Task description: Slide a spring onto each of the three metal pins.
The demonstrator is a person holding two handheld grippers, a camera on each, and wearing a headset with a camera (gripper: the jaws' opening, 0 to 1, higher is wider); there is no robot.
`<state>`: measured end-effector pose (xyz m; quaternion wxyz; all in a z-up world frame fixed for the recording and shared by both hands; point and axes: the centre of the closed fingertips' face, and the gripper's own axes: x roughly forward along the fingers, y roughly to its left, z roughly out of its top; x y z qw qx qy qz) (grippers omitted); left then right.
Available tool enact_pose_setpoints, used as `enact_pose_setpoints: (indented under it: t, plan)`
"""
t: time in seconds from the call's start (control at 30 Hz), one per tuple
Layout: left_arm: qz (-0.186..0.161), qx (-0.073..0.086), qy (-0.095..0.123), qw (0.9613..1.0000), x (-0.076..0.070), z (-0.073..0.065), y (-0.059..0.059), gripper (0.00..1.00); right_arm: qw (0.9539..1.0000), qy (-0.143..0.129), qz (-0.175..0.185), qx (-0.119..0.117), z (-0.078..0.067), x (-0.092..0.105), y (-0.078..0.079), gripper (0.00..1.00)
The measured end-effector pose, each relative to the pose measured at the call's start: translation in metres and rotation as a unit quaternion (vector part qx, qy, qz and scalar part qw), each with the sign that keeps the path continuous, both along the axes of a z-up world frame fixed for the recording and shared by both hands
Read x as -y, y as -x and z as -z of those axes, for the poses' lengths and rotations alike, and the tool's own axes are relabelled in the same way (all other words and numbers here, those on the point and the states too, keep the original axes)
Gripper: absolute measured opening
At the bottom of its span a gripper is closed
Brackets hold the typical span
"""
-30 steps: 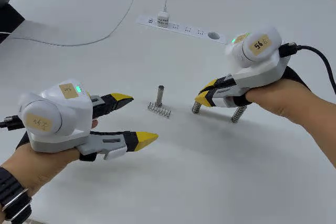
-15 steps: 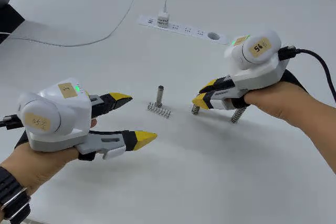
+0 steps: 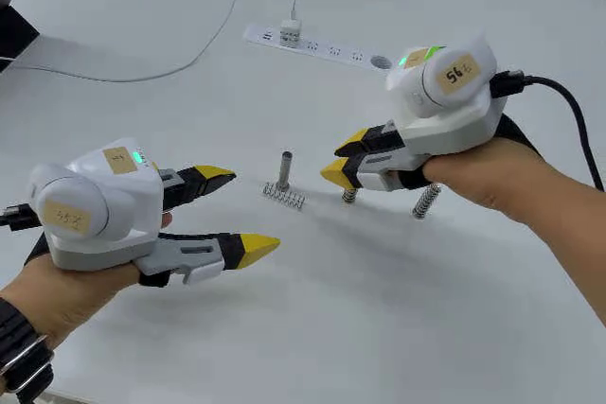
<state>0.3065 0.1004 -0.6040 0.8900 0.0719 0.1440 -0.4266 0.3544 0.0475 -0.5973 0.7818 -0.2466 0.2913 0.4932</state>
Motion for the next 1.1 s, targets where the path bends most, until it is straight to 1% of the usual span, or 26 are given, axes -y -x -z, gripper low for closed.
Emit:
enact_pose_setpoints:
  t: [0.13, 0.27, 0.37, 0.43, 0.57, 0.67, 0.8, 1.0, 1.1]
  plan:
    - [0.0, 0.0, -0.002, 1.0, -0.001, 0.001, 0.0, 0.58, 0.9998, 0.008, -0.014, -0.009, 0.01, -0.009, 0.008, 0.19]
    - [0.001, 0.0, -0.003, 1.0, -0.001, 0.0, 0.0, 0.58, 0.9996, 0.013, -0.017, -0.018, 0.023, -0.015, 0.011, 0.19]
    - [0.002, -0.001, -0.005, 1.0, -0.001, 0.001, 0.0, 0.58, 0.9994, 0.019, -0.016, -0.025, 0.031, -0.017, 0.01, 0.18]
    - [0.001, 0.0, -0.005, 1.0, -0.002, 0.0, 0.0, 0.58, 0.9992, 0.025, -0.017, -0.025, 0.038, -0.017, 0.008, 0.18]
    - [0.001, 0.0, -0.004, 1.0, -0.001, 0.0, -0.001, 0.58, 0.999, 0.03, -0.014, -0.03, 0.045, -0.018, 0.002, 0.17]
    - [0.001, 0.0, -0.004, 1.0, -0.001, 0.001, -0.002, 0.58, 0.9986, 0.036, -0.015, -0.036, 0.051, -0.02, 0.002, 0.17]
    - [0.001, -0.001, -0.005, 1.0, -0.001, 0.001, -0.001, 0.58, 0.9981, 0.047, -0.016, -0.037, 0.057, -0.019, 0.002, 0.16]
    - [-0.002, 0.0, -0.006, 1.0, -0.003, 0.001, -0.002, 0.58, 0.9977, 0.048, -0.013, -0.045, 0.06, -0.019, 0.001, 0.15]
    - [-0.003, 0.0, -0.005, 1.0, -0.005, 0.001, -0.002, 0.58, 0.9977, 0.049, -0.013, -0.046, 0.062, -0.02, 0.0, 0.15]
